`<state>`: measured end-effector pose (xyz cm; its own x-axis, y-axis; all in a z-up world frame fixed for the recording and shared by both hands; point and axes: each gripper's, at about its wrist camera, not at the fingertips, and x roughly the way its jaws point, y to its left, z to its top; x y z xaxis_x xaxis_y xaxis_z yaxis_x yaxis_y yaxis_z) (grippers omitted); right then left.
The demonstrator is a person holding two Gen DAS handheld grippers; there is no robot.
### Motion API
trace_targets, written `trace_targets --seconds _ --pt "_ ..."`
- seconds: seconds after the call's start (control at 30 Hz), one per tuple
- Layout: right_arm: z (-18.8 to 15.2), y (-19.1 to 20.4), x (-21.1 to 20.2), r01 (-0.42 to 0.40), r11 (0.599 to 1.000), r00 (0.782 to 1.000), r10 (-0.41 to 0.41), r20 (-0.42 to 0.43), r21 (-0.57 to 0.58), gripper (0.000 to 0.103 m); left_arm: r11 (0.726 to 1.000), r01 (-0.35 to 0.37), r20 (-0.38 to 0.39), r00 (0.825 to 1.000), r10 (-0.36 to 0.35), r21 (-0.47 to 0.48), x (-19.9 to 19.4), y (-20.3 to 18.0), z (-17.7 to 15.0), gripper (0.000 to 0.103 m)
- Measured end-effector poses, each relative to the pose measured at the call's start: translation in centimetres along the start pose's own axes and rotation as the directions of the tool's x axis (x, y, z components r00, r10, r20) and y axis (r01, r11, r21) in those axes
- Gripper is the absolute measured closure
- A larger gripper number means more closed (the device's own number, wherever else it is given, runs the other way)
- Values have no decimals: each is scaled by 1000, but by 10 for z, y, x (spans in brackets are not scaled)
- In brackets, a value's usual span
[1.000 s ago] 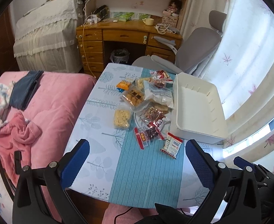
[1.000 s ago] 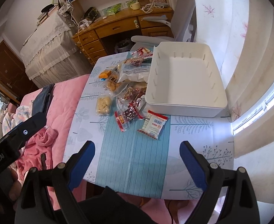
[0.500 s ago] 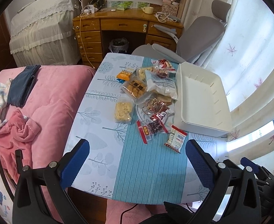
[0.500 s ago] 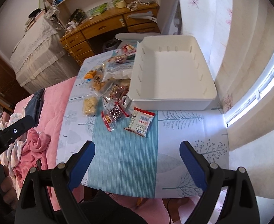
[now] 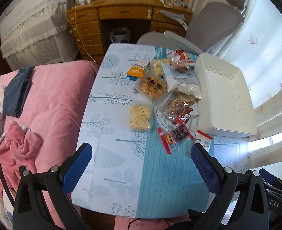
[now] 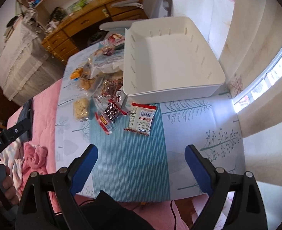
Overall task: Organize snacks
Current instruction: 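Grasp the white-and-red wrapped bar with the right gripper while the left grasps the clear cake bag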
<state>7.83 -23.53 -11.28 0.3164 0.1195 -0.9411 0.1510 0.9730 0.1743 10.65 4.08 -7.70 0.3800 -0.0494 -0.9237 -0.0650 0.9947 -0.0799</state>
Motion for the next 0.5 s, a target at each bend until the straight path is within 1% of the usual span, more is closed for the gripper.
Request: trace_targets --seconds 0.1,0.23,0.4,0.5 --pt "2 7 12 17 999 1000 -16 -11 38 10 999 23 -53 998 -22 26 20 8 13 1" --pt "8 16 34 67 992 998 -66 -19 102 10 997 44 -130 991 -35 69 53 14 32 1" --pt "12 22 70 121 980 992 -115 -45 160 11 993 63 -224 974 -41 95 101 15 49 1" --pt "13 23 95 147 971 988 -134 -79 188 16 993 70 -277 960 -41 99 130 13 55 1"
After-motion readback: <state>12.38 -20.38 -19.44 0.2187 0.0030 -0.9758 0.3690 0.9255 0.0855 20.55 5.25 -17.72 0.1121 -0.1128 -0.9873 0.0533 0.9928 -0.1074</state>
